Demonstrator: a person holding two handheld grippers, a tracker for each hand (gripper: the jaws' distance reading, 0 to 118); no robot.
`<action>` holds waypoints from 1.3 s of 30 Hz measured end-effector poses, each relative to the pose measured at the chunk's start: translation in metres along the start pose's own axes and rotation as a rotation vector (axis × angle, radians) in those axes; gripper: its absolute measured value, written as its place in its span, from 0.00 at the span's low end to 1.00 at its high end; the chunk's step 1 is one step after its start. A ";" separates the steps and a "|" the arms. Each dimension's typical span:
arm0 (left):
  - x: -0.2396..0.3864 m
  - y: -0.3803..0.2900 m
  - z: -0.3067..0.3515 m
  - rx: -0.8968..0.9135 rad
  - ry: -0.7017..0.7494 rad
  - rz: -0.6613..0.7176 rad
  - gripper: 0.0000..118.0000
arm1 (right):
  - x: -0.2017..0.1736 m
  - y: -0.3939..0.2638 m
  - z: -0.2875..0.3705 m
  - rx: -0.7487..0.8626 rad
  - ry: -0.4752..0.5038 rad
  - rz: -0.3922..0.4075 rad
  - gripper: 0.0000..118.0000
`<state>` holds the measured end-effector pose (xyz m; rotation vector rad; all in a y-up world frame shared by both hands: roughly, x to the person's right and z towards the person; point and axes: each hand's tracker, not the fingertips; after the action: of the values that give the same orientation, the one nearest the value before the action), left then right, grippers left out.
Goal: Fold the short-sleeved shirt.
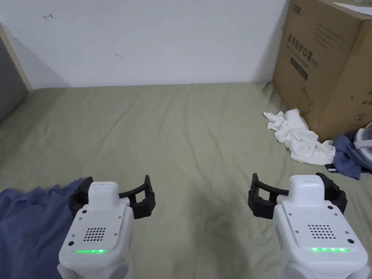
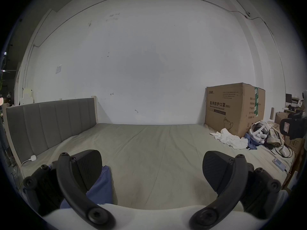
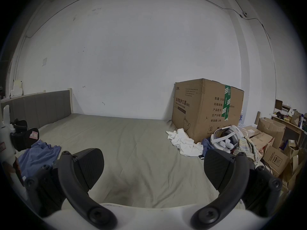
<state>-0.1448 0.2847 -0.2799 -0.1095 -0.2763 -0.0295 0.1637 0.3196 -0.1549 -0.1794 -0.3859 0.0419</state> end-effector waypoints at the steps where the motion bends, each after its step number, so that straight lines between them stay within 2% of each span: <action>1: 0.000 0.000 0.000 0.000 0.001 -0.001 1.00 | 0.000 0.000 0.000 0.000 0.001 0.001 1.00; 8: -0.001 0.004 -0.002 -0.002 0.000 0.011 1.00 | -0.001 0.002 0.000 0.002 -0.002 0.027 1.00; 11: -0.002 0.010 -0.003 -0.016 -0.010 0.094 1.00 | -0.007 0.008 0.000 0.015 -0.025 0.098 1.00; 13: -0.008 0.017 -0.006 -0.032 -0.033 0.269 1.00 | -0.016 0.015 0.000 0.029 -0.077 0.218 1.00; 16: -0.028 0.022 -0.011 -0.048 -0.164 0.711 1.00 | -0.034 0.020 0.002 0.108 -0.186 0.473 1.00; 17: -0.036 0.019 -0.013 -0.041 -0.220 0.891 1.00 | -0.041 0.020 0.003 0.156 -0.224 0.592 1.00; 20: -0.048 0.007 -0.017 -0.021 -0.298 1.308 1.00 | -0.059 0.008 0.006 0.308 -0.351 0.958 1.00; 22: -0.050 0.001 -0.017 -0.013 -0.317 1.427 1.00 | -0.064 -0.003 0.008 0.411 -0.415 1.148 1.00; 23: -0.051 0.002 -0.018 -0.040 -0.307 1.397 1.00 | -0.065 -0.006 0.009 0.448 -0.421 1.195 1.00; 24: -0.050 0.006 -0.018 -0.056 -0.300 1.352 1.00 | -0.065 -0.006 0.011 0.446 -0.404 1.182 1.00; 25: -0.048 0.012 -0.018 -0.066 -0.298 1.233 1.00 | -0.062 -0.003 0.012 0.405 -0.364 1.107 1.00; 28: -0.037 0.036 -0.014 -0.051 -0.209 0.823 1.00 | -0.054 0.016 0.015 0.261 -0.263 0.768 1.00; 30: -0.019 0.051 -0.010 -0.007 -0.115 0.482 1.00 | -0.037 0.029 0.016 0.175 -0.173 0.500 1.00; 32: -0.007 0.055 -0.005 0.024 -0.054 0.266 1.00 | -0.028 0.033 0.017 0.127 -0.107 0.335 1.00; 36: 0.012 0.046 -0.004 0.046 -0.021 -0.053 1.00 | -0.014 0.031 0.010 0.042 0.001 0.126 1.00; 39: 0.017 0.037 -0.002 0.030 0.008 -0.095 1.00 | -0.010 0.028 0.009 0.017 0.013 0.048 1.00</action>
<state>-0.1261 0.3209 -0.2807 -0.0660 -0.2739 -0.1197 0.1505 0.3476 -0.1555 -0.1719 -0.3685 0.0912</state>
